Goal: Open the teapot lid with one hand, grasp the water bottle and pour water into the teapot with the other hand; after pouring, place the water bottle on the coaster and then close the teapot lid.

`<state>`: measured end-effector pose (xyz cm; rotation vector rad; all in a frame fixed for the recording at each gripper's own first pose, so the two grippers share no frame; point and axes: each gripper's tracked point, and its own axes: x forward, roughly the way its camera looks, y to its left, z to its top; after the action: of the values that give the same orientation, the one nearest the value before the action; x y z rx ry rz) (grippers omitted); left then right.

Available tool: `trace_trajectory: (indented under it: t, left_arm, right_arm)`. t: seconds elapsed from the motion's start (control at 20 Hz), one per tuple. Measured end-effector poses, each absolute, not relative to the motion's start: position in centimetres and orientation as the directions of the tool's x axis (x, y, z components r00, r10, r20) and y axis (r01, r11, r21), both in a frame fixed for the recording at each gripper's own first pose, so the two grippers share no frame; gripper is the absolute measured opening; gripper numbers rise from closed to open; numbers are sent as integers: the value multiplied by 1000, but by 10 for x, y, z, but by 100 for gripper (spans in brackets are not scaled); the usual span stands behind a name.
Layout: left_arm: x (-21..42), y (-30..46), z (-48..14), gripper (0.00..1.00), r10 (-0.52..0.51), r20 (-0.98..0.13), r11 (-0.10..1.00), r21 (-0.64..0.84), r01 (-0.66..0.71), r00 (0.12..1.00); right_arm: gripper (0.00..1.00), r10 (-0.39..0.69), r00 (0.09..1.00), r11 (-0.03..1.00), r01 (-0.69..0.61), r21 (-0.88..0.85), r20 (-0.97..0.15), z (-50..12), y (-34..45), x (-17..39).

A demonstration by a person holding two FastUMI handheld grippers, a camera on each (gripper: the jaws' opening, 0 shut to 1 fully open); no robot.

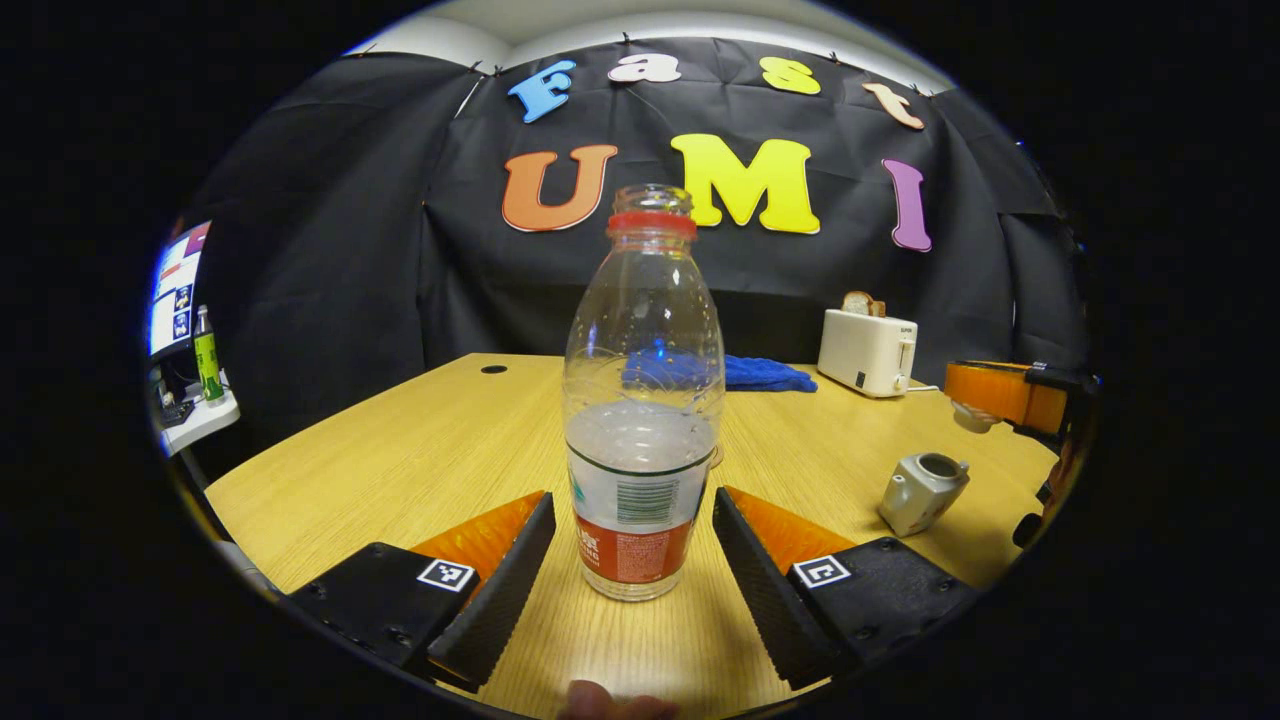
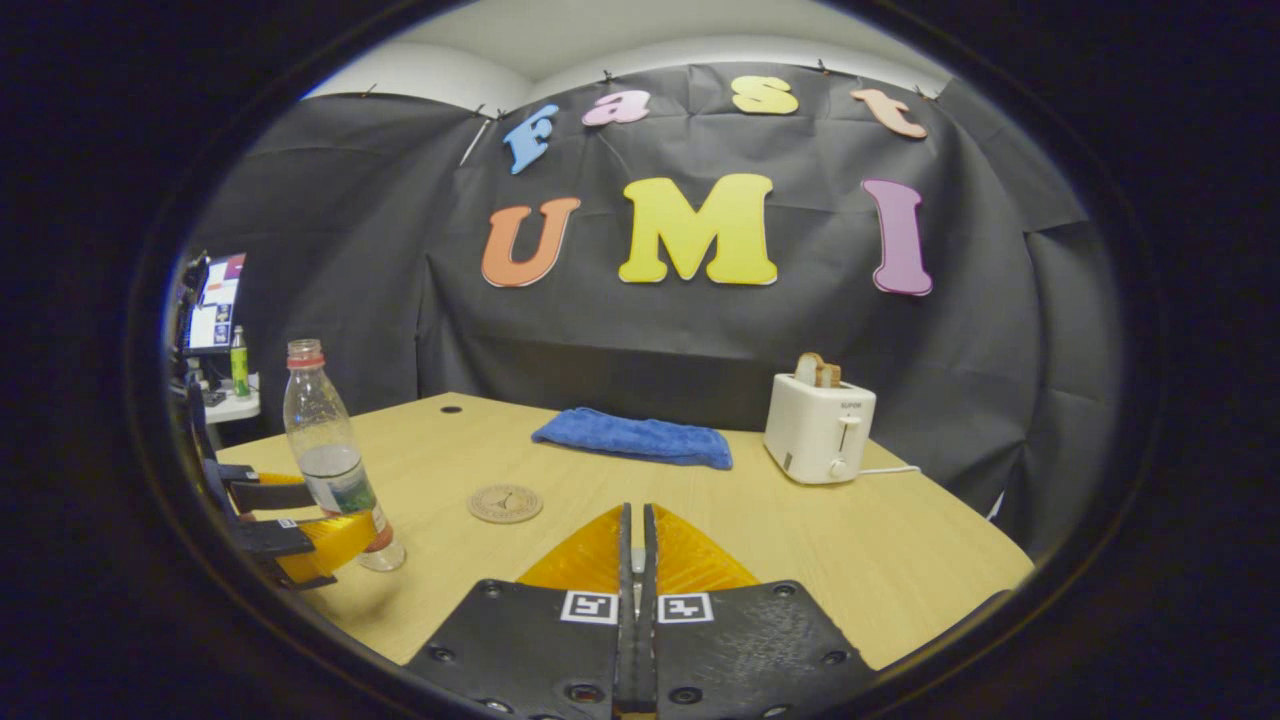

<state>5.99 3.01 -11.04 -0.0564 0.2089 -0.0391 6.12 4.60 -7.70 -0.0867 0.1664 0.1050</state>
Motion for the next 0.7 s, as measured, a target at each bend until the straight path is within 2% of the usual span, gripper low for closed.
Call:
trace_trajectory:
  t: [0.2,0.35,0.4,0.55,0.7]
  left_arm:
    - [64,26,-113,99,-46,-226,998,-45,37,973]
    - [66,29,-116,82,-37,-242,999,-39,29,969]
    - [64,29,-115,80,-38,-245,999,-33,31,969]
    - [62,32,-113,77,-24,-271,1000,-5,24,962]
    - [58,42,-98,75,19,-253,994,108,9,967]
  right_arm:
    - [0,98,979,991,-113,-75,-176,-76,41,56]
    - [0,104,979,991,-116,-60,-175,-74,38,54]
    - [0,106,979,992,-117,-55,-172,-74,37,54]
    - [0,119,975,991,-129,-43,-190,-80,37,55]
    - [0,121,975,990,-132,-42,-188,-78,30,55]
